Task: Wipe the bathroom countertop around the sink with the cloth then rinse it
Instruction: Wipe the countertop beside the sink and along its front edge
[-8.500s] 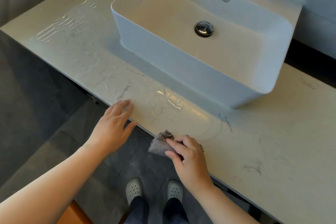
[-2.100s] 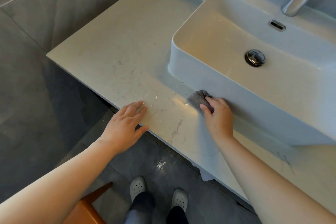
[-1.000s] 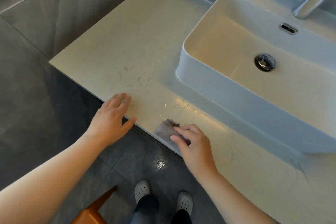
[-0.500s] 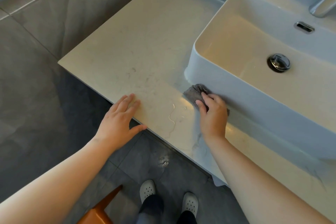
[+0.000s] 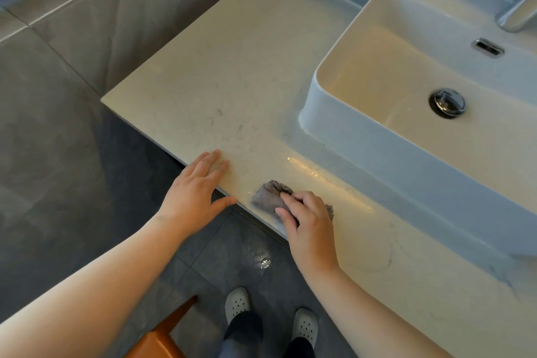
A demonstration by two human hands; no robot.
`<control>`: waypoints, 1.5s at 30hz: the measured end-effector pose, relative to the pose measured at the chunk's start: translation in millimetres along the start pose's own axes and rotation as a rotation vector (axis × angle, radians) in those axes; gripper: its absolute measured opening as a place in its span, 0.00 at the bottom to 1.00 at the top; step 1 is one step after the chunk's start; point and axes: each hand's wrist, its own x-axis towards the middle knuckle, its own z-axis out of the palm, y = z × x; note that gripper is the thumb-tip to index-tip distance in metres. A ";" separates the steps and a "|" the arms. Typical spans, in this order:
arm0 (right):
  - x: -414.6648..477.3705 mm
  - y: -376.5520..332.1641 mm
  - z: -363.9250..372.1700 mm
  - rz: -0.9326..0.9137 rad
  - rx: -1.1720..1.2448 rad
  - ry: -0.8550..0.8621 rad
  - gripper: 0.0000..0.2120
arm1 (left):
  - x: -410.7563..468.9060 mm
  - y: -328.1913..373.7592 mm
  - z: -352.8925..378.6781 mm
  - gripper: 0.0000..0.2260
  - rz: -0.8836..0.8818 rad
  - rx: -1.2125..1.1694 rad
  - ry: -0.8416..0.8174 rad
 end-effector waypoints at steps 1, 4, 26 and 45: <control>-3.9 -2.1 -3.2 -0.004 0.026 -0.037 0.13 | 0.5 0.2 -1.0 0.35 0.001 0.002 -0.009; -12.3 -4.0 -17.5 0.022 0.145 -0.148 0.13 | 1.0 0.9 -4.1 0.36 -0.003 0.022 -0.047; 65.0 43.4 -21.9 0.129 -0.089 0.153 0.14 | 0.2 10.8 -13.1 0.35 -0.047 0.001 -0.110; -2.2 -16.4 24.0 -0.083 -0.088 0.062 0.16 | 0.8 -25.1 -21.8 0.28 0.160 -0.046 -0.138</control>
